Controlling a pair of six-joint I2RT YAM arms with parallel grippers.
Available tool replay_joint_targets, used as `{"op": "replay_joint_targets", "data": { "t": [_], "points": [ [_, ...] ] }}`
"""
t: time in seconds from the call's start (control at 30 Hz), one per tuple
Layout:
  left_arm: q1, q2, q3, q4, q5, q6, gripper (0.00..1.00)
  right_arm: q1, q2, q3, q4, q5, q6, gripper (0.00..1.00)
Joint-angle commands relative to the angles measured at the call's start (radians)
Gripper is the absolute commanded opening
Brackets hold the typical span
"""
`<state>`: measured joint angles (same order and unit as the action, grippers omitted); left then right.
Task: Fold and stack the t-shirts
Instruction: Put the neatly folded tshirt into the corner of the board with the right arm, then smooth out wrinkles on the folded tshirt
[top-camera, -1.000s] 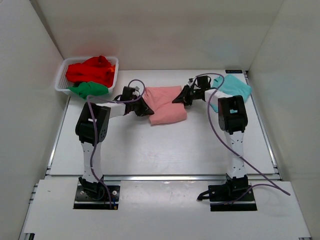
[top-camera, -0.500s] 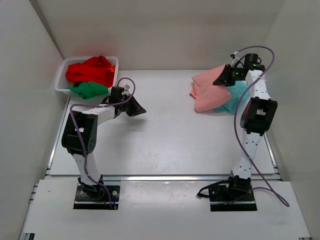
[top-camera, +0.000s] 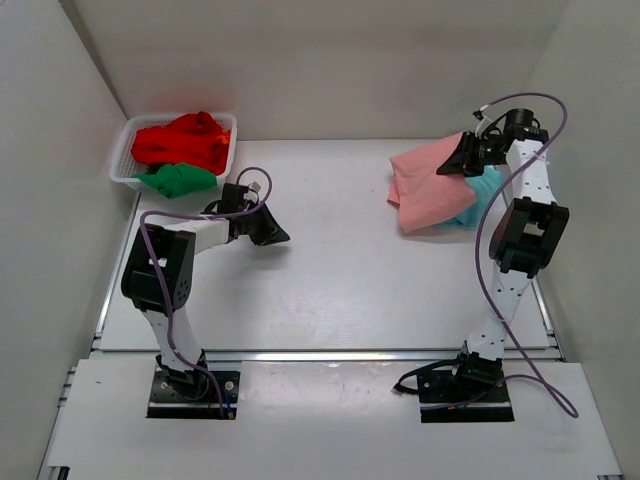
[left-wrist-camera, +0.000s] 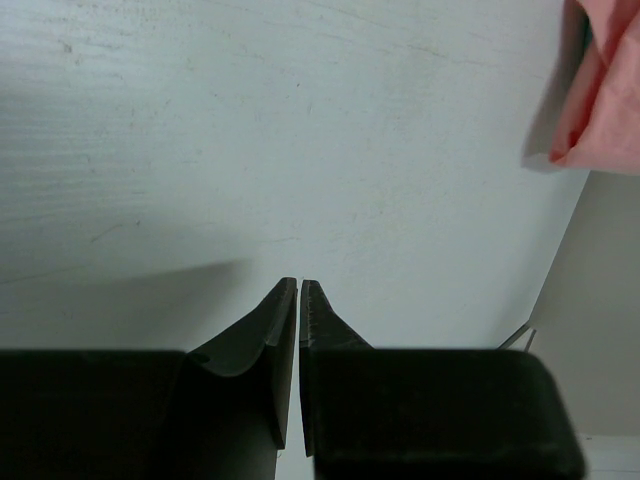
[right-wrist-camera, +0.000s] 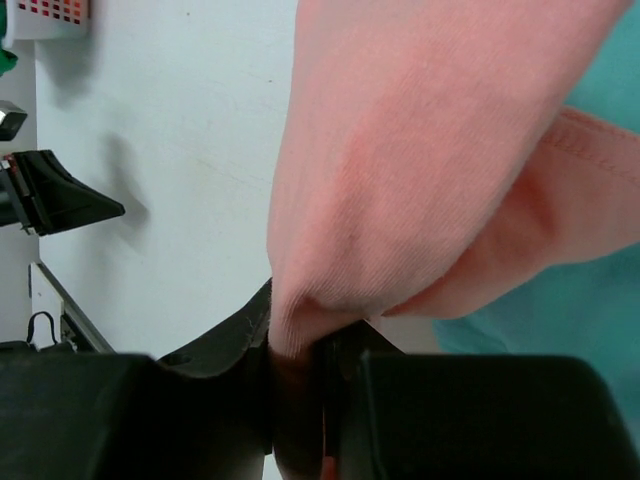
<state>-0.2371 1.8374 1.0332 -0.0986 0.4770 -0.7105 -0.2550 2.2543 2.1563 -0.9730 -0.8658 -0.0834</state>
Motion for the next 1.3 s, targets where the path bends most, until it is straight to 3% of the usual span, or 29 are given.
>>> {"op": "replay_joint_targets", "data": {
  "t": [0.0,0.2,0.37,0.5,0.7,0.87,1.07,1.1,1.13,1.23,1.27],
  "points": [
    [-0.013,-0.066,-0.012,-0.029,-0.009,0.036,0.18,-0.029,-0.154,0.054,-0.001,-0.036,-0.025,0.0],
    [-0.021,-0.061,-0.012,-0.056,-0.018,0.051,0.18,-0.076,-0.164,0.068,-0.026,0.063,-0.041,0.0],
    [-0.034,-0.047,0.013,-0.069,-0.02,0.057,0.18,-0.078,-0.004,0.157,-0.041,0.238,-0.079,0.0],
    [-0.042,-0.047,0.013,-0.059,-0.018,0.048,0.18,-0.047,0.138,0.217,0.016,0.466,-0.059,0.0],
    [-0.05,-0.035,0.001,-0.044,-0.017,0.036,0.18,-0.03,0.232,0.258,0.097,0.528,-0.019,0.0],
    [-0.047,-0.026,-0.01,-0.015,0.002,0.022,0.19,0.022,0.277,0.267,0.138,0.847,-0.007,0.02],
    [-0.041,-0.012,-0.018,-0.007,0.014,0.031,0.18,0.029,0.303,0.267,0.203,1.08,0.04,0.39],
    [-0.044,-0.015,-0.019,-0.004,0.011,0.025,0.19,0.031,0.291,0.278,0.21,1.094,0.033,0.42],
    [-0.042,-0.013,-0.021,-0.004,0.008,0.026,0.18,0.03,0.266,0.268,0.227,1.119,0.03,0.43],
    [-0.039,-0.02,-0.027,0.005,0.015,0.019,0.18,0.04,0.193,0.238,0.289,1.154,0.037,0.31],
    [-0.05,-0.02,-0.03,0.005,0.015,0.017,0.18,0.045,0.156,0.229,0.318,1.18,0.03,0.32]
  ]
}}
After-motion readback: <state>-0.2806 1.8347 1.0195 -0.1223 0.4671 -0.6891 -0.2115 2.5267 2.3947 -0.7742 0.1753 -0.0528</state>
